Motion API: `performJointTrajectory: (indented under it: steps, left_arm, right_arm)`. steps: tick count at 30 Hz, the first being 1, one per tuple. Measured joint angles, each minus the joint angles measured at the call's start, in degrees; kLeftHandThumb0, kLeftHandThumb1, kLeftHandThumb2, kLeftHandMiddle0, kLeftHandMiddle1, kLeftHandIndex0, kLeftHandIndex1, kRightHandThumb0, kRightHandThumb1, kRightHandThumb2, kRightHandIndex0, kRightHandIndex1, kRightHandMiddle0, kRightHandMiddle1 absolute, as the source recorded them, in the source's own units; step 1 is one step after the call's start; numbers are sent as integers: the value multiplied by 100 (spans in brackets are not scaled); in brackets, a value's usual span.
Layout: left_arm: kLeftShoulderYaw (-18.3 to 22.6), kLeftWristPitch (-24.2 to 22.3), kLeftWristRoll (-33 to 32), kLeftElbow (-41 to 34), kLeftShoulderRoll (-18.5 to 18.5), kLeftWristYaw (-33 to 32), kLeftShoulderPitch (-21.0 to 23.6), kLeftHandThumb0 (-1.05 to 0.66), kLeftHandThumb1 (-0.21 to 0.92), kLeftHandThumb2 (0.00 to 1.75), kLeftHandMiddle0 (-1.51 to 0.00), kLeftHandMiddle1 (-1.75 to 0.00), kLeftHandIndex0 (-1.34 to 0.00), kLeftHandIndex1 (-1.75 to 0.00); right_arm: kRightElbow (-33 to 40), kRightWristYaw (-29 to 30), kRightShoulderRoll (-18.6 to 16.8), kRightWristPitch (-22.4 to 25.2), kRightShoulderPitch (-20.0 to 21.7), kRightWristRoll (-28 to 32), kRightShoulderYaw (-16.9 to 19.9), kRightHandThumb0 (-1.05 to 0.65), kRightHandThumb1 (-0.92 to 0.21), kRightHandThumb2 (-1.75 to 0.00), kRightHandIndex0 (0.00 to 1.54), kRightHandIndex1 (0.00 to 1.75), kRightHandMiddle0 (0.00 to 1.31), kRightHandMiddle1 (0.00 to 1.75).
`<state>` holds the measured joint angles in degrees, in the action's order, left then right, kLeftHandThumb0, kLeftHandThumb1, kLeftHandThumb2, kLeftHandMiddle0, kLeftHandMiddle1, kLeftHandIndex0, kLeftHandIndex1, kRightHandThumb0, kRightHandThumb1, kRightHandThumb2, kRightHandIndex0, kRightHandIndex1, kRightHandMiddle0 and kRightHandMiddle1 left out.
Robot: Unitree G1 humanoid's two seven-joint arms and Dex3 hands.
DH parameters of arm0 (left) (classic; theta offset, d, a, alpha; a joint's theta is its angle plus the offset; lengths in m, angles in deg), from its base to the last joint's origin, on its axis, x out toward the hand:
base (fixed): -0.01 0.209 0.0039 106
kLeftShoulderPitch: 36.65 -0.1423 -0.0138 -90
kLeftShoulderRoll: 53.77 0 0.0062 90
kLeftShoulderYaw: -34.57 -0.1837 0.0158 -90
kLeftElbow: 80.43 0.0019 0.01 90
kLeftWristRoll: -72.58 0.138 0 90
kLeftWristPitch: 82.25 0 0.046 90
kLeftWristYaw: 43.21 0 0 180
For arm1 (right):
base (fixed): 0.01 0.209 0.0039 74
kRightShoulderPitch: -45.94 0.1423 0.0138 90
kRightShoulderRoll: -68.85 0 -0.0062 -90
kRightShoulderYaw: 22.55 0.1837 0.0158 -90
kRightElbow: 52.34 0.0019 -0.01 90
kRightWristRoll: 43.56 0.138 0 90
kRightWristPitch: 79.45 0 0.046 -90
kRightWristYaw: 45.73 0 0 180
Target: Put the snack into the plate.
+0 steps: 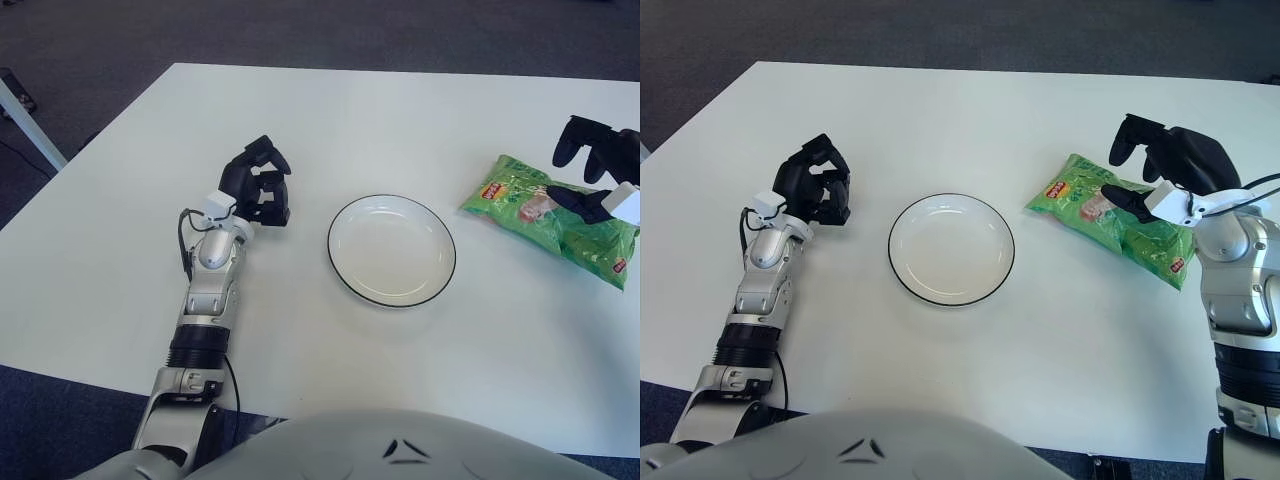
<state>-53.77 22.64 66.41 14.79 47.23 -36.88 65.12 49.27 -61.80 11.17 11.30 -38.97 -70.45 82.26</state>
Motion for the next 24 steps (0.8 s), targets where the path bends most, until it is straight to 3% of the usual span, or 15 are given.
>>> performJointTrajectory:
  steps: [2,4,9,13,24]
  left_arm:
    - [-2,0,0,7,-1,0,5,-51,23,142,-131,-175,-68,-175]
    - [-4,0,0,14,-3,0,9,-51,23,142,-131,-175,-68,-175]
    - [-11,4,3,55,-3,0,26,-51,23,142,-131,-175,-68,-175]
    - [-14,29,7,85,-3,0,30,-51,23,142,-131,-175,-68,-175]
    - [-38,115,5,124,-4,0,30,-51,23,142,-131,-175,-68,-175]
  right_arm:
    - [97,-235,117,148,-1,-114,-59,-95,-87,-49,3,131,1,147]
    - [256,-581,270,369,12,-175,-122,-98,-89,-46,1,110,0,124]
    - [513,-1313,652,750,144,-196,-270,-103,-92,-53,0,42,0,62]
    - [503,-1578,870,836,263,-199,-341,-105,-92,-61,0,11,0,38]
    - [486,-1968,1089,1148,393,-173,-327,-105,-92,-68,0,0,0,4]
